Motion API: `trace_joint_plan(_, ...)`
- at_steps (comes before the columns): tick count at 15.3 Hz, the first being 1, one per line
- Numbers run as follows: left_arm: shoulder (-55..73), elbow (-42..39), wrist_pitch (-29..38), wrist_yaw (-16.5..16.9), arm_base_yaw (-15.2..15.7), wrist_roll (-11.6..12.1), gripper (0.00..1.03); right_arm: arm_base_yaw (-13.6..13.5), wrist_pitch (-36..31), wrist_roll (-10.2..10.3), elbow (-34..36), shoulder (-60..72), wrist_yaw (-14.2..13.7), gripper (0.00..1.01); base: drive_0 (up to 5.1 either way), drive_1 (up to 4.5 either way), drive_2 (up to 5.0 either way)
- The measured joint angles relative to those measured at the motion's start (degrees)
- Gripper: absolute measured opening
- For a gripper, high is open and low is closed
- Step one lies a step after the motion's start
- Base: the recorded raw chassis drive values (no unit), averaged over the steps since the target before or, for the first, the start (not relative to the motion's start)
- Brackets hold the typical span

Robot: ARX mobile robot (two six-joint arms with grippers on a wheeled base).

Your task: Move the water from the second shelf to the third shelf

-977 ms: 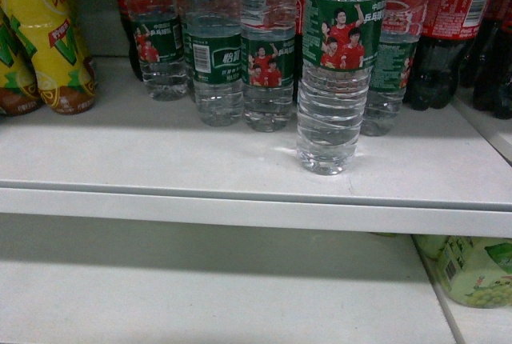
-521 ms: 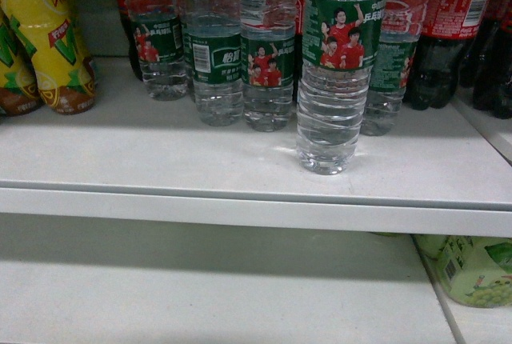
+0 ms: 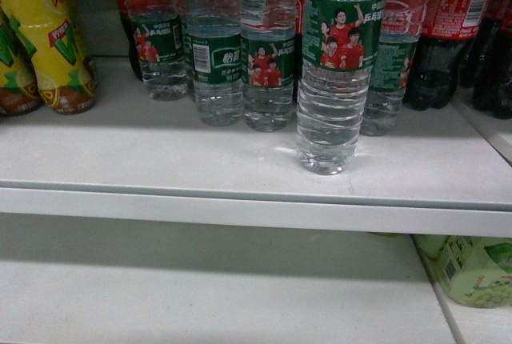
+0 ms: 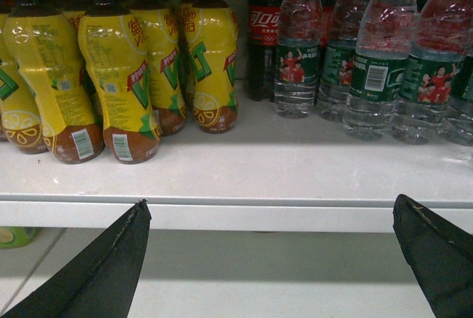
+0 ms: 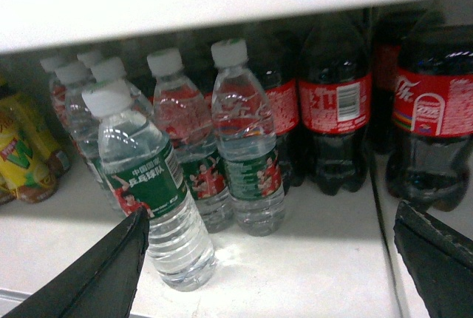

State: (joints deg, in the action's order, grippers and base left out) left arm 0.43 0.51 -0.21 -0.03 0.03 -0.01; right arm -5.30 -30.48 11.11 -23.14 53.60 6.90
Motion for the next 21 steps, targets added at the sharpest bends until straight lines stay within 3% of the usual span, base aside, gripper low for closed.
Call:
trace_joint_plan(4,0.00,0.00,0.00,0.00,0.00,0.02,0.98,-10.71,-9.57,-2.84,-0.07,17.79,-5.29,0.98,0.0,0.00,0.0)
trace_joint_plan(7,0.00,0.00,0.02,0.00,0.00,0.00,0.98,-15.82,-13.18,-4.04,0.02,26.99,-5.38,0.98,0.0,0.00,0.0)
trace_joint_plan(11,0.00,0.00,0.00,0.00,0.00,0.00,0.98,-18.45,-15.80,-4.85,-3.02,31.54,-5.27,0.98,0.0,0.00,0.0)
trace_joint_plan(14,0.00,0.00,0.02,0.00,0.00,0.00,0.98,-18.67,-16.76,-3.34,-7.93,36.04,-6.75,0.98,0.0,0.00,0.0)
trace_joint_plan(18,0.00,0.00,0.00,0.00,0.00,0.00,0.98,-19.58,-16.65,-3.28,-14.08,40.81,-9.73,0.98,0.0,0.00,0.0)
trace_joint_plan(19,0.00,0.00,0.00,0.00,0.00,0.00,0.98,-20.28,-16.20,-5.05,-16.68,42.21,-10.67,0.98,0.0,0.00,0.0)
trace_joint_plan(21,0.00,0.00,0.02,-0.02,0.00,0.00,0.98,-20.59,-15.91,-5.92,-18.08,43.08,-11.45,0.98,0.0,0.00,0.0)
